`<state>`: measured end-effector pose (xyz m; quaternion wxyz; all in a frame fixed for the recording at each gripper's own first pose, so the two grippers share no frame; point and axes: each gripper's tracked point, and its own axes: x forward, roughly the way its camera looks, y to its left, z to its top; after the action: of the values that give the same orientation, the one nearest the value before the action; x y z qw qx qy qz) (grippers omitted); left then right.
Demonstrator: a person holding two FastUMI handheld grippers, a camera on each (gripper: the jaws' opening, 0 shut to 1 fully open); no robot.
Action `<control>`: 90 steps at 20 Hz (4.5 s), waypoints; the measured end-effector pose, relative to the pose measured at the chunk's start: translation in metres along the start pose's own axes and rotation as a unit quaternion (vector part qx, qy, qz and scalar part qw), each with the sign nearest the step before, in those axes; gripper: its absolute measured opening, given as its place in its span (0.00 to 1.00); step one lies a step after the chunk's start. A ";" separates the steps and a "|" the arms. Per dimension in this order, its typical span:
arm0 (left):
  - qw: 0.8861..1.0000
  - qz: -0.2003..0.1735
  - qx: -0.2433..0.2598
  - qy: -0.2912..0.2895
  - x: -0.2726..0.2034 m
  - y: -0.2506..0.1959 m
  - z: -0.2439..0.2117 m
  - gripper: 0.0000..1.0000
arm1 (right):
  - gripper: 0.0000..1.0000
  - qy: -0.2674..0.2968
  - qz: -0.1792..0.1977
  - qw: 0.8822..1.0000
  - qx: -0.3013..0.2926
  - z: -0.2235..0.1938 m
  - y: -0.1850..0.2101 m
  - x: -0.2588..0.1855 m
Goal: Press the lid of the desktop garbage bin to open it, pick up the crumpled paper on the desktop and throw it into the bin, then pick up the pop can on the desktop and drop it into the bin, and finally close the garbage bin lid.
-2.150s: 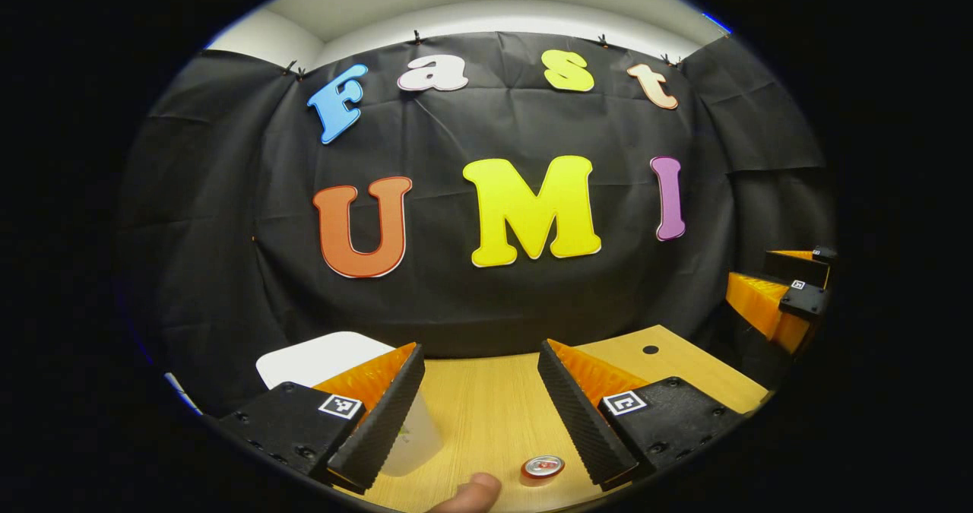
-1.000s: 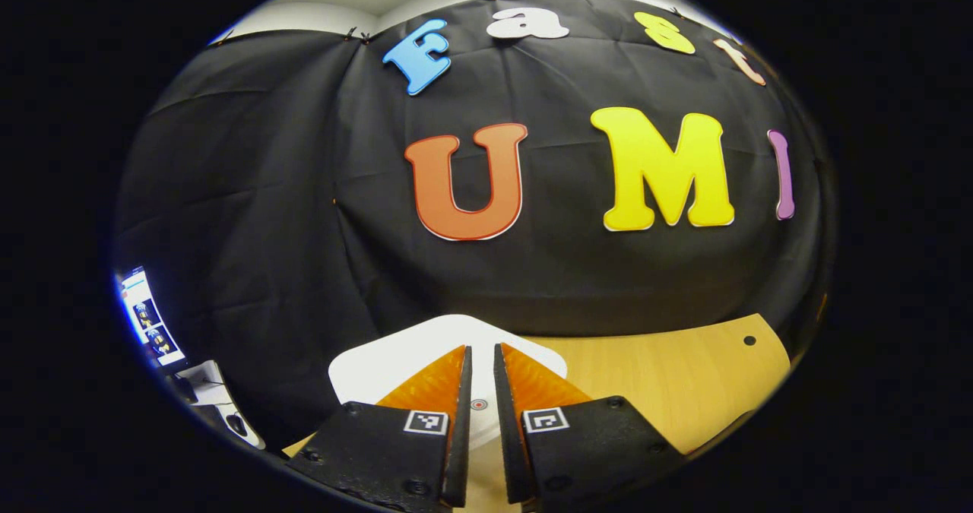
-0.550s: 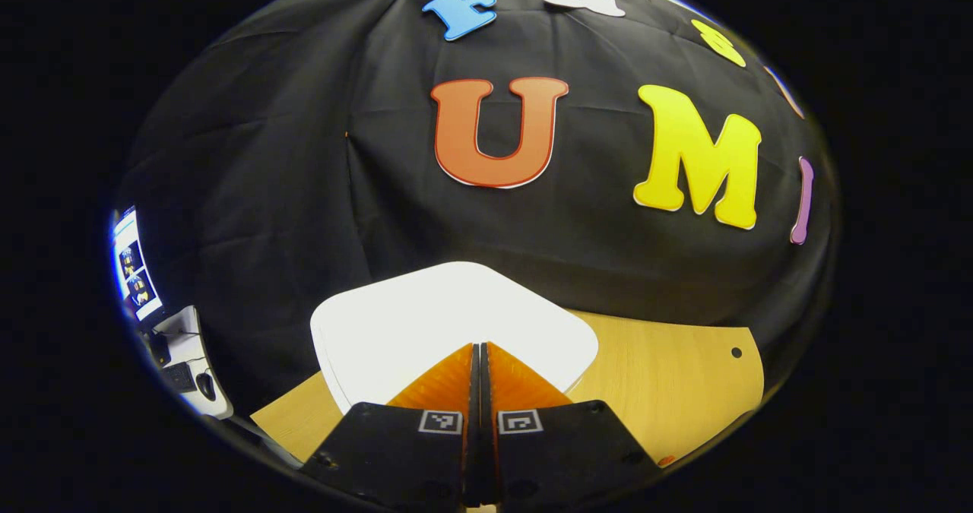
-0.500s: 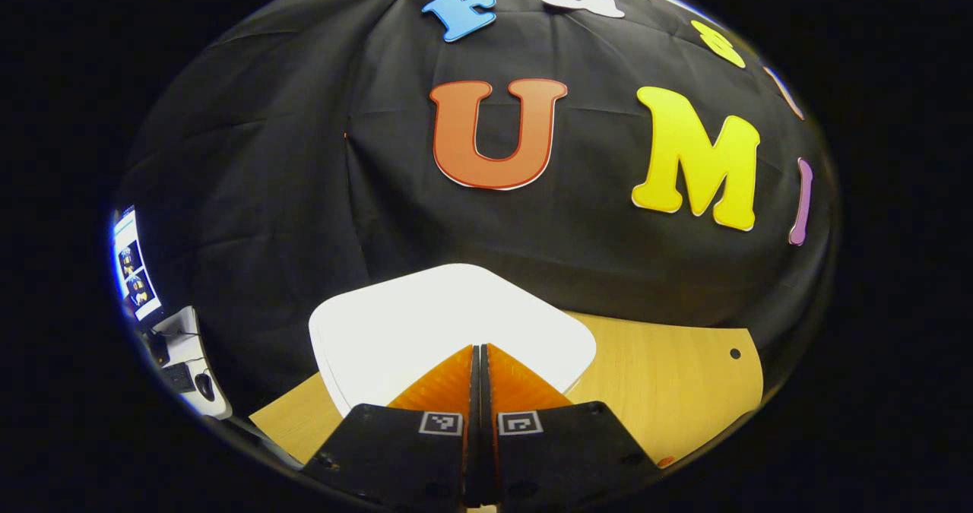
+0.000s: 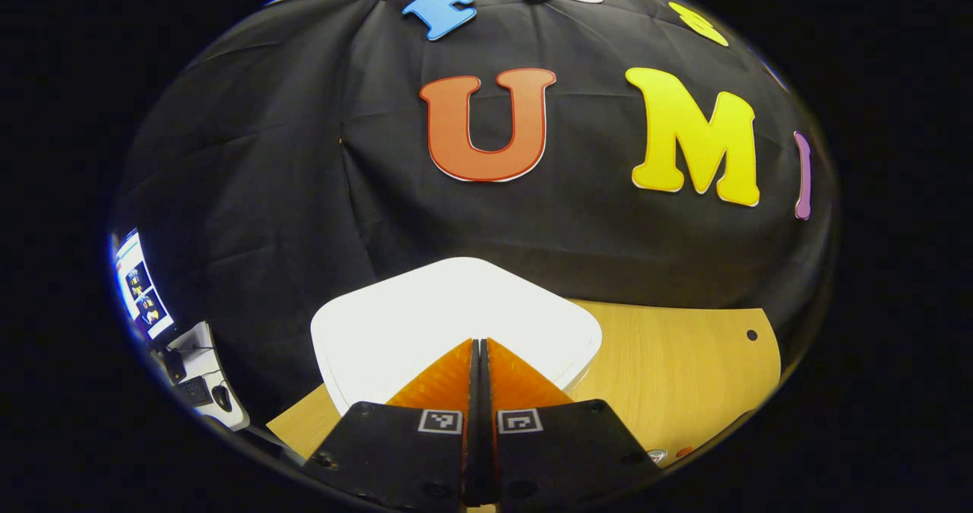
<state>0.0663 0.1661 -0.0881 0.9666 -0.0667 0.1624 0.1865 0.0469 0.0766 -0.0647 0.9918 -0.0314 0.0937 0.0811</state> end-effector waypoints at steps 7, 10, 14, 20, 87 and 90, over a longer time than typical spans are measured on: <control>0.996 0.004 0.043 -0.079 -0.018 0.004 0.064 0.03 | 0.94 0.001 -0.008 1.000 0.016 -0.004 -0.017 -0.007; 0.994 0.003 0.039 -0.098 -0.029 0.005 0.081 0.03 | 0.94 0.002 -0.012 1.000 0.027 -0.006 -0.024 -0.012; 0.992 0.016 0.039 -0.119 -0.048 0.007 0.098 0.11 | 0.94 0.009 -0.018 0.999 0.040 -0.012 -0.033 -0.022; 0.988 -0.007 0.025 -0.154 -0.080 -0.006 0.106 0.57 | 0.94 0.014 -0.017 0.999 0.042 -0.020 -0.038 -0.037; 0.973 -0.136 0.124 0.138 -0.099 -0.066 -0.203 0.94 | 0.23 0.462 0.009 0.887 0.001 -0.335 -0.016 0.010; 0.970 -0.146 0.134 0.139 -0.103 -0.068 -0.208 0.94 | 0.24 0.447 0.000 0.894 0.011 -0.311 -0.030 0.003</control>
<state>-0.0578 0.0288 -0.2436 0.9516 0.0153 0.3070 0.0090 -0.0017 0.0230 -0.3688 0.8453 -0.0534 0.5285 0.0573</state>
